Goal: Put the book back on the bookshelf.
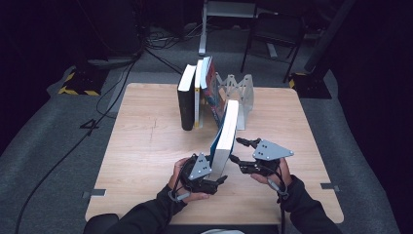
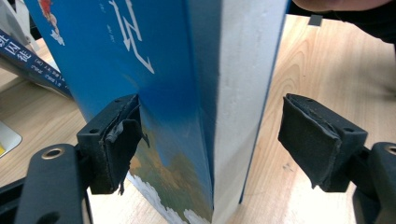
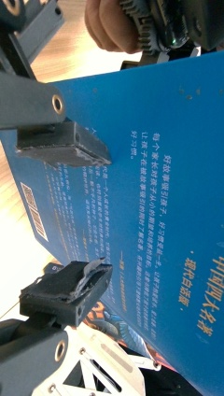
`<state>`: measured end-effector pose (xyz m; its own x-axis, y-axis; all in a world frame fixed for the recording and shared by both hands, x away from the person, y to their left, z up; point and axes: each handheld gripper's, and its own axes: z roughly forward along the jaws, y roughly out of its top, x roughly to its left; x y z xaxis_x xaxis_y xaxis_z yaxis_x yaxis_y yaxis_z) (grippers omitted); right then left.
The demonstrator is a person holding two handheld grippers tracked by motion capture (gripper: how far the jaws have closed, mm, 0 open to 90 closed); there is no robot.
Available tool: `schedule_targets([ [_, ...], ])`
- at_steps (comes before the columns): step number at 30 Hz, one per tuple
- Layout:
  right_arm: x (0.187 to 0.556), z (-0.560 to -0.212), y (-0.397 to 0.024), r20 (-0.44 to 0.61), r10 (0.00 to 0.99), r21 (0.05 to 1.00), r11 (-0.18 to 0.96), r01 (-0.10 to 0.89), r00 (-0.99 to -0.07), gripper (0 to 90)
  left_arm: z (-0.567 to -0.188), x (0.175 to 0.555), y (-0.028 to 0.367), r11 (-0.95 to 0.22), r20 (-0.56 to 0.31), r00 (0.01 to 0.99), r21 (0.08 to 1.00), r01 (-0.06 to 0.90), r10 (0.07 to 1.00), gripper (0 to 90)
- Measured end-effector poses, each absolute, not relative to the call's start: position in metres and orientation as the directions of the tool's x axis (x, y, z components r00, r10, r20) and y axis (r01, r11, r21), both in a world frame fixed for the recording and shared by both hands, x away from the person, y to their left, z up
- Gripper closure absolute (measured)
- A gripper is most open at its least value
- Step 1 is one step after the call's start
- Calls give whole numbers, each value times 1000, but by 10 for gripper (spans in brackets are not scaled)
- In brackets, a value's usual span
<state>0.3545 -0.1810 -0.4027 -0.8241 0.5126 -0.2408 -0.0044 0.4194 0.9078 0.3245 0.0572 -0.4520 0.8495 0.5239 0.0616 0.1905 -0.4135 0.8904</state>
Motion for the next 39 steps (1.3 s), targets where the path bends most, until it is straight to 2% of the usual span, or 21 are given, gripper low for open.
schedule_targets([
  [8,355,-410,-176,-247,516,900,437,4,-820,404,-464,327,47,-386,56,783,890,242,619,199],
  [15,356,-413,-172,-244,518,898,440,11,-820,391,-468,330,43,-340,52,732,906,251,679,246],
  [24,361,-415,-172,-235,538,899,437,29,-809,357,-466,333,44,-355,73,740,906,231,668,272],
  [27,362,-416,-173,-225,547,902,429,39,-806,332,-463,337,51,-367,53,767,898,244,639,339],
  [30,364,-417,-175,-223,566,905,422,47,-794,336,-461,338,57,-369,45,773,895,250,633,473],
  [33,365,-418,-177,-227,574,905,422,47,-787,333,-458,340,69,-396,71,778,887,237,624,569],
  [39,367,-420,-193,-233,593,901,430,58,-770,334,-457,349,86,-396,11,821,880,264,571,588],
])
